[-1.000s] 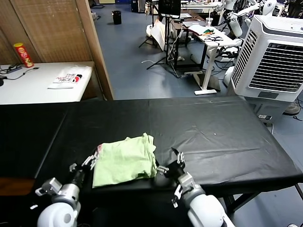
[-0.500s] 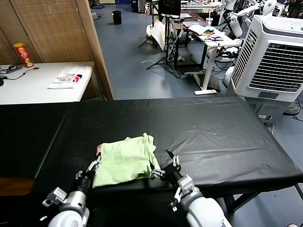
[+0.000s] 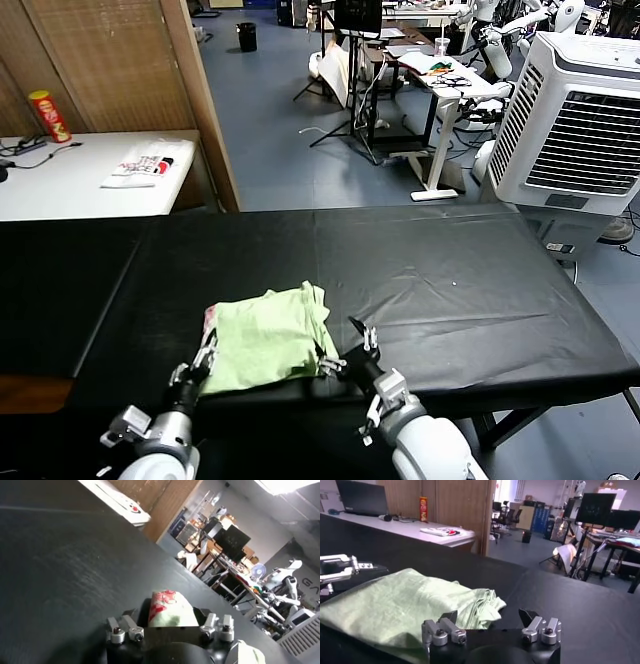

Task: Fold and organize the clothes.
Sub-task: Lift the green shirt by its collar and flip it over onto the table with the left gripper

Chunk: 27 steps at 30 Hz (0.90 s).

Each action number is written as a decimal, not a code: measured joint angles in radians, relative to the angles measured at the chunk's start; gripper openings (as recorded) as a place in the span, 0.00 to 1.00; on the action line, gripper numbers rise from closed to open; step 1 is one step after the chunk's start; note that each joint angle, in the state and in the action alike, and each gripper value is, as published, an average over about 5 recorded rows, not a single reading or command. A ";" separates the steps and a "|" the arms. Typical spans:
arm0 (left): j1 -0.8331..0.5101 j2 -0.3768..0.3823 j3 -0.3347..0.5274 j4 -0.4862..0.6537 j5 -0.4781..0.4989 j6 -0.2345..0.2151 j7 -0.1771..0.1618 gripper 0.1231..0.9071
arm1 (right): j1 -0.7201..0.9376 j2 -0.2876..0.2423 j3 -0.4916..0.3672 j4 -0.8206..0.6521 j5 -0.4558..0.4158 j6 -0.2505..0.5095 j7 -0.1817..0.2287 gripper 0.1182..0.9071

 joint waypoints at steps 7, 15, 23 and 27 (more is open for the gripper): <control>-0.010 -0.008 0.007 0.018 0.003 0.003 0.001 0.06 | 0.000 0.000 0.003 -0.001 0.000 -0.002 -0.003 0.86; -0.047 0.008 0.005 0.037 0.062 0.031 0.002 0.02 | 0.000 0.005 0.011 -0.001 -0.002 -0.003 -0.004 0.86; -0.135 0.133 -0.032 0.081 0.258 0.052 0.018 0.02 | -0.013 0.023 0.026 0.006 -0.005 -0.002 -0.003 0.86; -0.156 0.232 -0.051 0.083 0.313 0.066 0.012 0.02 | -0.023 0.033 0.037 0.010 -0.007 -0.001 -0.003 0.86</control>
